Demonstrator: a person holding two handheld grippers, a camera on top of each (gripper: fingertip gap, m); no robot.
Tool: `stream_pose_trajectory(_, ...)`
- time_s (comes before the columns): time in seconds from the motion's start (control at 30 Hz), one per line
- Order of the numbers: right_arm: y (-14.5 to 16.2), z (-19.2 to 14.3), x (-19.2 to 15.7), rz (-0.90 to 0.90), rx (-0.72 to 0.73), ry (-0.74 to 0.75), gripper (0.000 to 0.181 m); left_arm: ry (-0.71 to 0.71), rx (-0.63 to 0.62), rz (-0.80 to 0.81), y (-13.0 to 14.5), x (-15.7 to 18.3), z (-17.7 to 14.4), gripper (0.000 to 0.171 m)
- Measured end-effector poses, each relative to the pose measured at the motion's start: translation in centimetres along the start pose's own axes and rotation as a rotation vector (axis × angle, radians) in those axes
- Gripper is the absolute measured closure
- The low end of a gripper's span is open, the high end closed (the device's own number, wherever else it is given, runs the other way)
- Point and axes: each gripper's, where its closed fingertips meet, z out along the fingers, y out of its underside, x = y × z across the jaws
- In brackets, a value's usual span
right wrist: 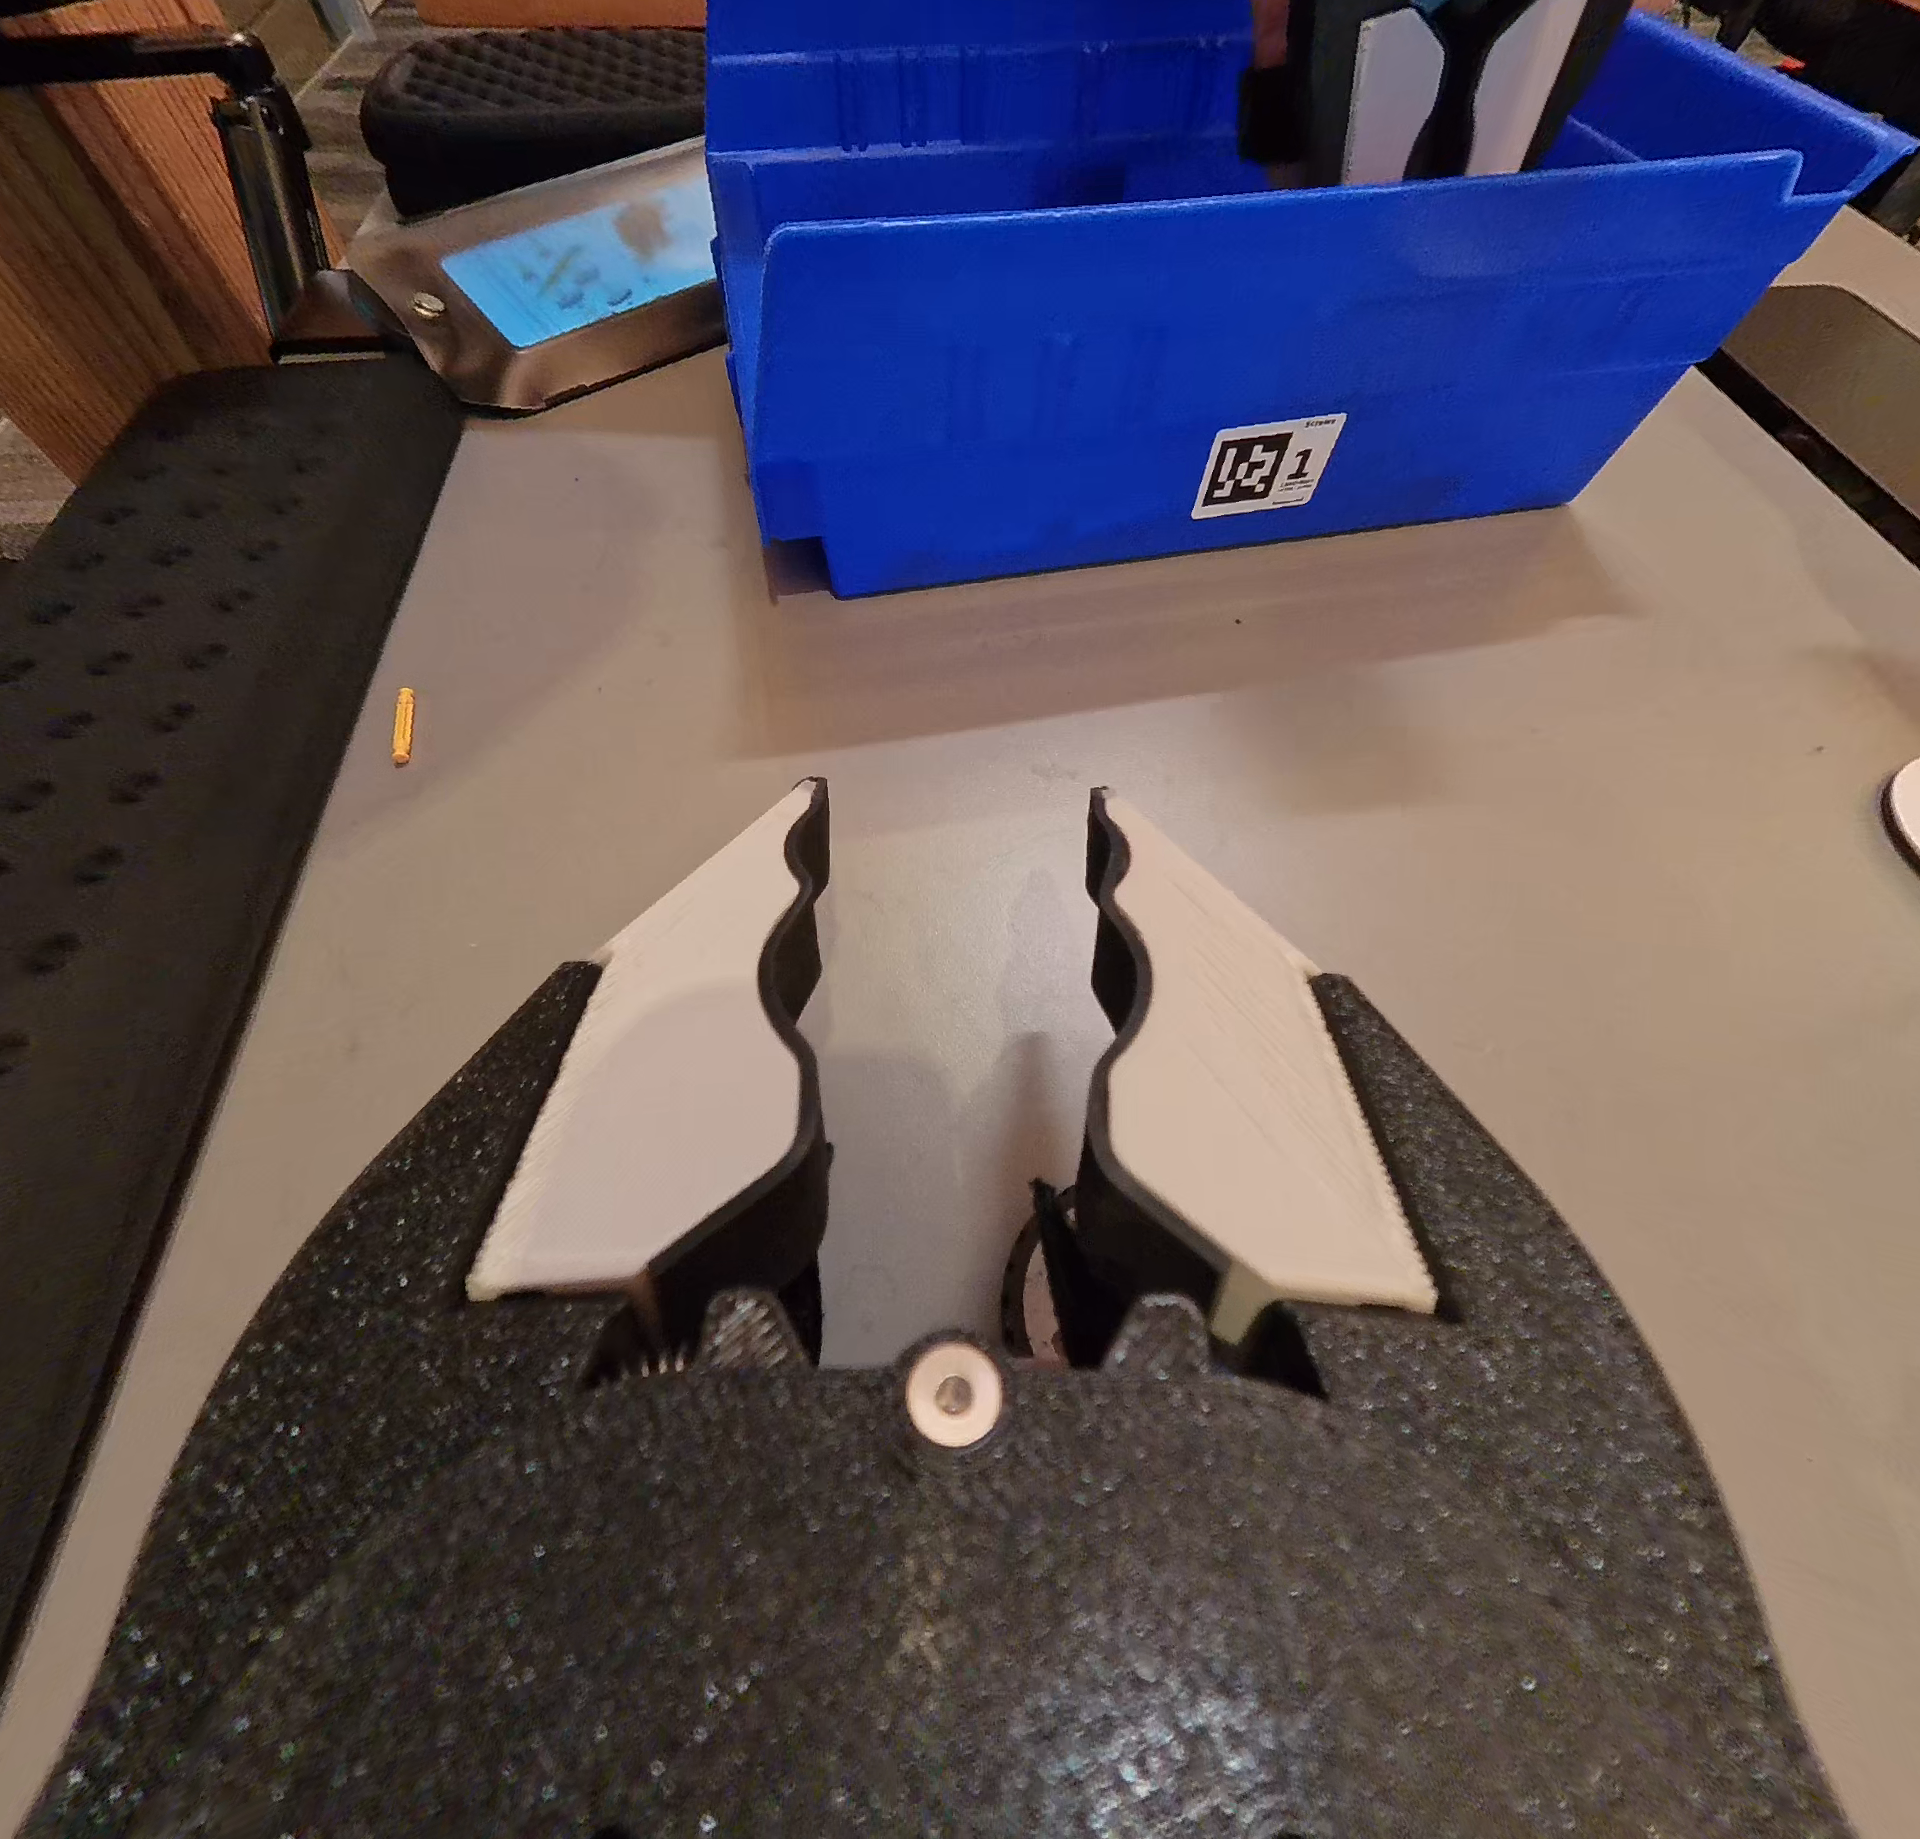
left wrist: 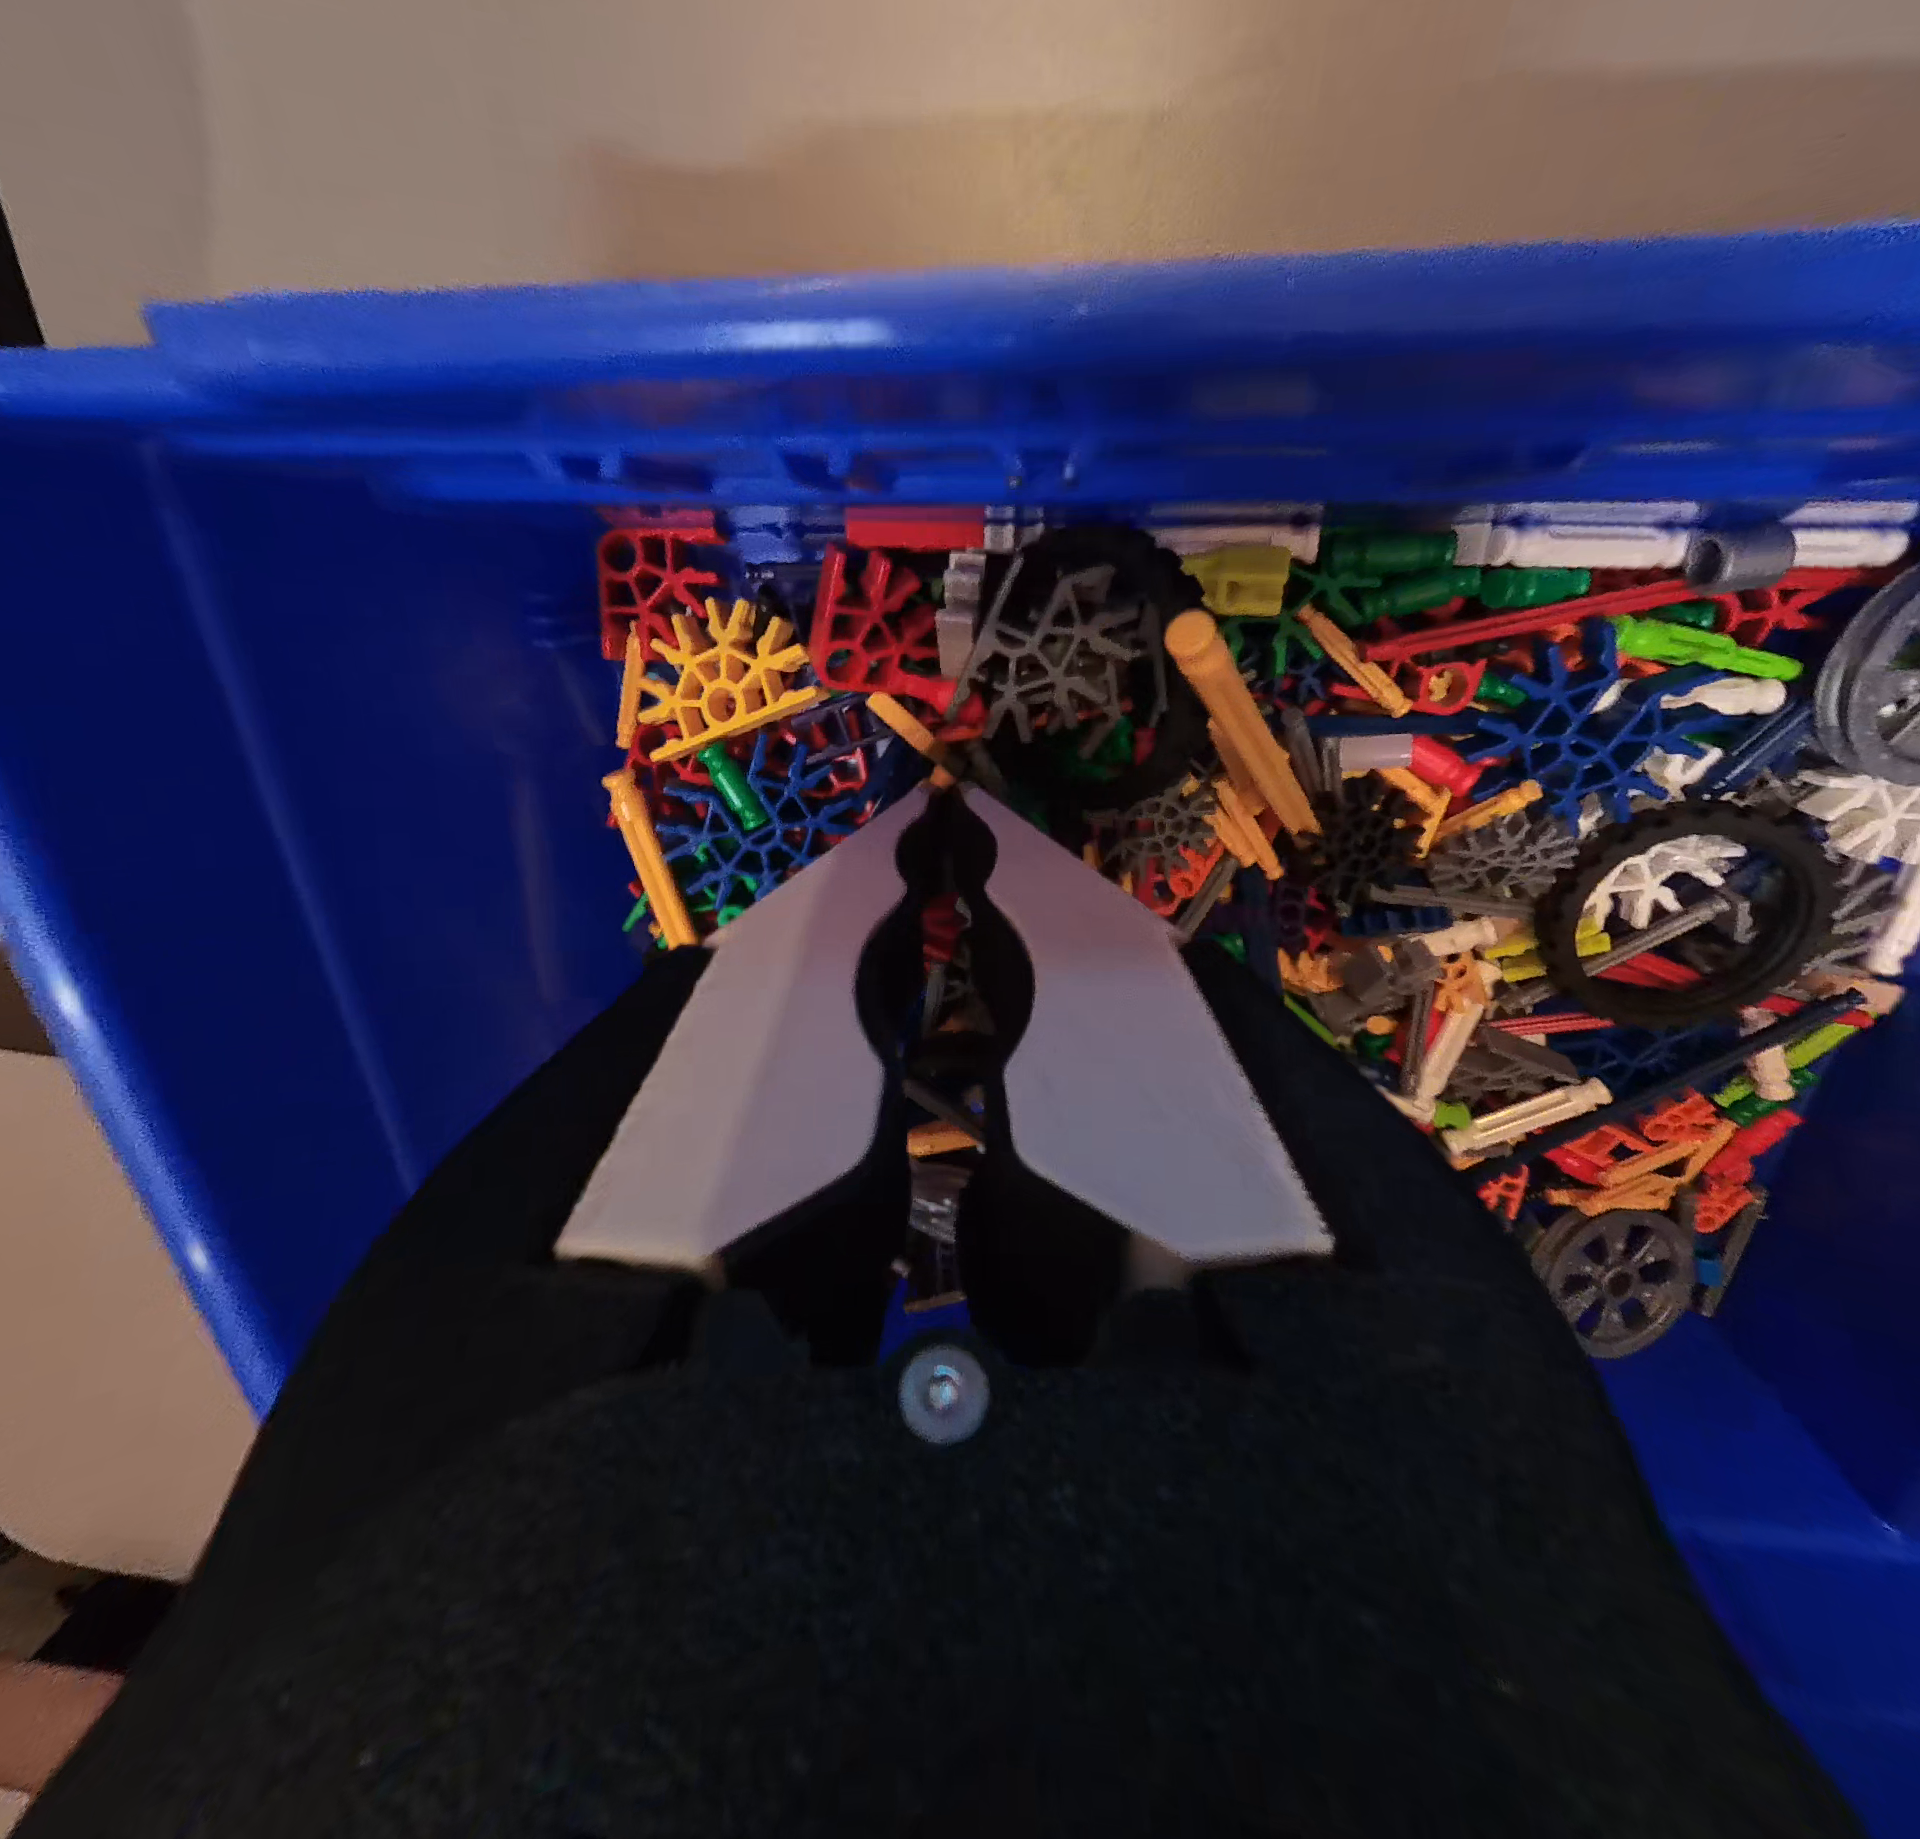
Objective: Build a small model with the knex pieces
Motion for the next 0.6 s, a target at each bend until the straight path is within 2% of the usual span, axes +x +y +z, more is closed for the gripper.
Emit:
stream_pose_trajectory(0.27, 0.0, 0.0, 0.0, 0.001, 0.000, 0.000, 0.132, -0.039, 0.054, -0.054, 1.2, -0.5, -2.8, 0.171)
stream_pose_trajectory(0.43, 0.0, 0.0, 0.0, 0.001, -0.001, 0.000, 0.132, -0.033, 0.082, -0.089, 1.4, -0.5, -3.3, 0.171)
stream_pose_trajectory(0.53, 0.0, 0.0, 0.0, 0.000, -0.001, 0.000, 0.132, 0.019, 0.051, -0.083, 1.6, 0.6, -2.5, 0.151)
stream_pose_trajectory(0.6, 0.0, 0.0, 0.0, 0.001, 0.000, 0.000, 0.132, 0.046, 0.008, -0.069, 2.1, 1.5, -2.1, 0.146)
